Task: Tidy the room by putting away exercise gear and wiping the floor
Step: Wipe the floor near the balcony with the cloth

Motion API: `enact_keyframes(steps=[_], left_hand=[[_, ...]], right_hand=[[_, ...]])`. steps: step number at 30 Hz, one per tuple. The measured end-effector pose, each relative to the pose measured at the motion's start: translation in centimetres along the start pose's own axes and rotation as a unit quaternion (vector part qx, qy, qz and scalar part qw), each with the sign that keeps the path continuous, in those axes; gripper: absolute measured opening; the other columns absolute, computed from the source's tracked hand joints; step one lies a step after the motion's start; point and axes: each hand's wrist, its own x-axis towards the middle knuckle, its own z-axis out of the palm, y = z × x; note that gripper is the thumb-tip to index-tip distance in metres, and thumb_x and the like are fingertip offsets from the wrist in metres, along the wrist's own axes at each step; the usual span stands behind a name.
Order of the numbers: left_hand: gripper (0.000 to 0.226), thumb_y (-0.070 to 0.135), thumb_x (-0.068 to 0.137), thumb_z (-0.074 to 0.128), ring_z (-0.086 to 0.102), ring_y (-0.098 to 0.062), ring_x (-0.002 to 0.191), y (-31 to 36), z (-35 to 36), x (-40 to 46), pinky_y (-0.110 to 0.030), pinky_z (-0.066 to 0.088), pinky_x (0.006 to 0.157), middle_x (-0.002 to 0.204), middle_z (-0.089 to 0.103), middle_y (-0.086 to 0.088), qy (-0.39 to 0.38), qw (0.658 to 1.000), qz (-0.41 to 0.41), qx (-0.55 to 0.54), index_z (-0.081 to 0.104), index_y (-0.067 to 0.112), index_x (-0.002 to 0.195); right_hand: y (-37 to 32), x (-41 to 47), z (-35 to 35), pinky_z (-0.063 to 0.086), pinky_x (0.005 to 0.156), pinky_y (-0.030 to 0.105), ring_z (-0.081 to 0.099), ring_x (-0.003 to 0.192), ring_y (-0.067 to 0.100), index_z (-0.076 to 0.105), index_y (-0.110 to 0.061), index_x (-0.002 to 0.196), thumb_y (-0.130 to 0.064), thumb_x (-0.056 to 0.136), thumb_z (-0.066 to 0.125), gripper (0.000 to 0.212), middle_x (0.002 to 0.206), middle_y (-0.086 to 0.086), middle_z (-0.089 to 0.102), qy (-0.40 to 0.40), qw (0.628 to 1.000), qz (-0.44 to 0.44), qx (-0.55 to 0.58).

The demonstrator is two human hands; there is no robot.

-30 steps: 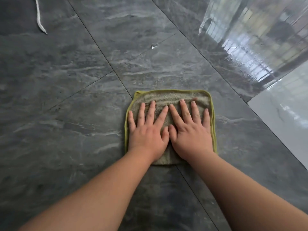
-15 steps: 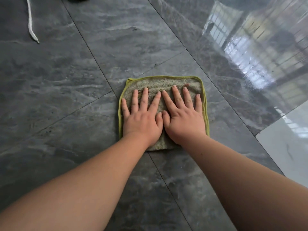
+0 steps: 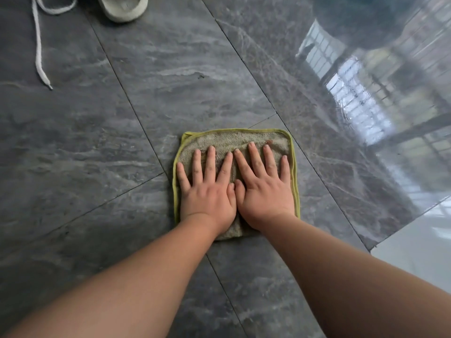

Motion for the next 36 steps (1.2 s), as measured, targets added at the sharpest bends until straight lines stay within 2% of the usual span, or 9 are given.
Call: enact_keyframes(steps=[13, 17, 28, 36], left_hand=[[0.068, 0.043, 0.093, 0.033, 0.004, -0.037, 0.151, -0.2, -0.6, 0.2, -0.069, 0.004, 0.114, 0.165, 0.008, -0.01, -0.048, 0.999, 0.017, -0.003, 0.011, 0.029, 0.156], [0.069, 0.043, 0.092, 0.035, 0.005, -0.037, 0.15, -0.2, -0.7, 0.3, -0.069, 0.006, 0.114, 0.164, 0.005, -0.01, -0.057, 0.998, 0.018, -0.006, 0.011, 0.029, 0.155], [0.067, 0.043, 0.093, 0.035, 0.004, -0.036, 0.151, -0.3, -0.9, 0.4, -0.07, 0.008, 0.113, 0.164, 0.006, -0.01, -0.067, 0.997, 0.022, -0.017, 0.012, 0.029, 0.155], [0.066, 0.043, 0.093, 0.036, 0.005, -0.035, 0.151, -0.2, -1.2, 0.4, -0.069, 0.007, 0.114, 0.164, 0.012, -0.01, -0.064, 0.997, 0.021, -0.024, 0.019, 0.03, 0.155]], right_hand=[[0.2, 0.5, -0.3, 0.001, 0.121, 0.058, 0.002, 0.154, 0.028, 0.018, -0.037, 0.157, -0.048, 0.092, 0.037, 0.069, 0.167, -0.002, 0.01, -0.031, 0.999, 0.005, 0.01], [0.5, 0.5, -0.2, 0.002, 0.121, 0.059, 0.009, 0.154, 0.03, 0.025, -0.034, 0.157, -0.048, 0.091, 0.041, 0.069, 0.166, -0.001, 0.016, -0.024, 1.0, 0.0, 0.004], [0.3, 0.9, -0.1, 0.0, 0.12, 0.06, 0.009, 0.153, 0.031, 0.021, -0.032, 0.157, -0.048, 0.09, 0.037, 0.07, 0.164, -0.004, 0.004, -0.037, 0.999, -0.003, -0.023], [-0.2, 0.8, -0.2, 0.002, 0.121, 0.058, 0.006, 0.154, 0.028, 0.018, -0.034, 0.157, -0.048, 0.091, 0.033, 0.07, 0.166, -0.001, 0.012, -0.038, 0.999, 0.013, -0.036]])
